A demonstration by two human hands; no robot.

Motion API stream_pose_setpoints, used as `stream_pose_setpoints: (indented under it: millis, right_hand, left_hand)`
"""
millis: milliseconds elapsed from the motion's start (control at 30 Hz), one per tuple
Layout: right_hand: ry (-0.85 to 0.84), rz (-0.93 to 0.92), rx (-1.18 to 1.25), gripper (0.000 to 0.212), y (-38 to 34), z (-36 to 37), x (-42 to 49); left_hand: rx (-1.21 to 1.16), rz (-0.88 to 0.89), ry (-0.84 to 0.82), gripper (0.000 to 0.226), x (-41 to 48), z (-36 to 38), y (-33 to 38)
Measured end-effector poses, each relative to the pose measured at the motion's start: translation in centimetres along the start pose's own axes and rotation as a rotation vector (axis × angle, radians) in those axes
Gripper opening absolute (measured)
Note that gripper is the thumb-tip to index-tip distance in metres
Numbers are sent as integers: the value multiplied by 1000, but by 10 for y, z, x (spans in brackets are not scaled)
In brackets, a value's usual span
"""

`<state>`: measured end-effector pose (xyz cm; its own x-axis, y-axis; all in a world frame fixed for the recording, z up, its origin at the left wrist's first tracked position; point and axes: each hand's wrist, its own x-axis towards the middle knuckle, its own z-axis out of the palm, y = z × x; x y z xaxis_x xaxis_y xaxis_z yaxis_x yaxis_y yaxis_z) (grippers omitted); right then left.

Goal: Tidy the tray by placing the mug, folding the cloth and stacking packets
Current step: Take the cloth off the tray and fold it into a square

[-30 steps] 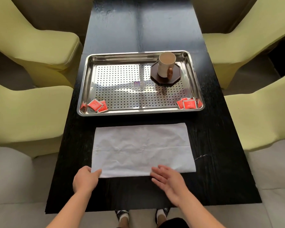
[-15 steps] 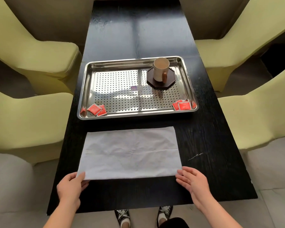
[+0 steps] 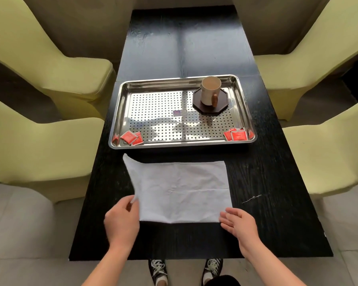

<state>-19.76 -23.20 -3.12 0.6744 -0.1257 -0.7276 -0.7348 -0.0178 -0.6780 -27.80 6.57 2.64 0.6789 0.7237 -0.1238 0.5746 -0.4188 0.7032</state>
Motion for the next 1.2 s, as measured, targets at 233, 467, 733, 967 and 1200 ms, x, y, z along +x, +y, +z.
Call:
stream_pose_setpoints:
  millis: [233, 467, 733, 967, 1200]
  right_hand:
    - [-302, 1, -133, 28, -60, 69, 16]
    - [-367, -126, -284, 33, -114, 151, 38]
    - [-260, -158, -417, 22, -124, 124, 65]
    - [-138, -217, -437, 4, -117, 83, 85]
    - [-32, -221, -474, 5, -116, 46, 105]
  left_hand:
    - [130, 165, -107, 13, -22, 44, 39]
    - [259, 290, -232, 13, -39, 66, 48]
    - [323, 495, -340, 6, -52, 70, 54]
    - [332, 603, -393, 14, -65, 96, 82]
    - [337, 606, -468, 7, -77, 130, 92]
